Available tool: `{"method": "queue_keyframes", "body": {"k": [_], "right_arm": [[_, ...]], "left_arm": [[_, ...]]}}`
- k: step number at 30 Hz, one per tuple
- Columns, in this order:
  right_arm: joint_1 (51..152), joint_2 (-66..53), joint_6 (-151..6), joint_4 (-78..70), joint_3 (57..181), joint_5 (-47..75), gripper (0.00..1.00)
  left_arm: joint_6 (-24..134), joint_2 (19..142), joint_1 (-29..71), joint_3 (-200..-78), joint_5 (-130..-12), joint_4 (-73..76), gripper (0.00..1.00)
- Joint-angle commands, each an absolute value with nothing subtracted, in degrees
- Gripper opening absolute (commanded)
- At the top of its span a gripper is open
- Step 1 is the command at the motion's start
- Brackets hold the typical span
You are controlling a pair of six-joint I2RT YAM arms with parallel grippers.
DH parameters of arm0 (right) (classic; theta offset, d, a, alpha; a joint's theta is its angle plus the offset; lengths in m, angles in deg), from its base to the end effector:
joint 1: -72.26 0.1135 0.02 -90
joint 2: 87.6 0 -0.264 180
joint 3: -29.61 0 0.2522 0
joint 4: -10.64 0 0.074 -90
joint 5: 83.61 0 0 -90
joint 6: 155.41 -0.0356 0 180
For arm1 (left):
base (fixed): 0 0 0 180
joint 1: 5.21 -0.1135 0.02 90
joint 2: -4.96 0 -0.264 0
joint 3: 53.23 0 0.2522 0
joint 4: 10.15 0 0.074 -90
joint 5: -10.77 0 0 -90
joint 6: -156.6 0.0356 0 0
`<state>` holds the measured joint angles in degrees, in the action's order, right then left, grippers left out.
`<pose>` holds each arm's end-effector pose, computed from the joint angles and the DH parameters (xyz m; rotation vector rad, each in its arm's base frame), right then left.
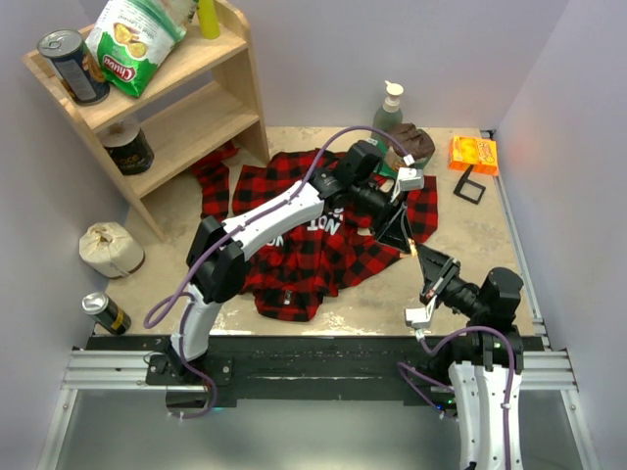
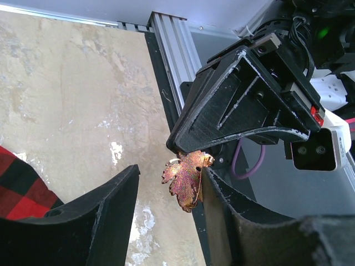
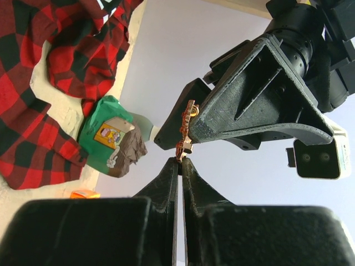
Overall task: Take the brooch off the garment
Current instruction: Close the brooch.
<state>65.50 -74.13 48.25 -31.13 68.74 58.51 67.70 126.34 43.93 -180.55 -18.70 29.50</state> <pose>0.0854 0.0182 0.2576 -1.7208 0.5051 -0.6896 0.2935 -0.3867 0.3142 1.5126 1.6532 -1.6058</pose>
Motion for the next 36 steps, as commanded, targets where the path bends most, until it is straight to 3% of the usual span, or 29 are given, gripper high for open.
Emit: {"method": "queue_keyframes", "body": {"k": [1,22,29,36], "right_arm": [[65.32,-73.98,66.60,-26.94,69.13,61.33,0.00],[65.40,-72.75,66.34,-26.76,69.21,60.36,0.00],[65.40,-73.36,66.42,-26.85,68.86,60.53,0.00],[65.40,-72.93,66.69,-26.94,69.21,60.62,0.00]], "left_arm": [[69.06,127.31,43.74,-183.27,-18.59,32.17,0.53],[68.89,126.78,43.04,-184.15,-17.88,32.53,0.57],[58.61,125.90,41.02,-181.78,-11.47,21.82,0.61],[56.84,126.43,41.02,-181.69,-12.52,20.13,0.62]]}}
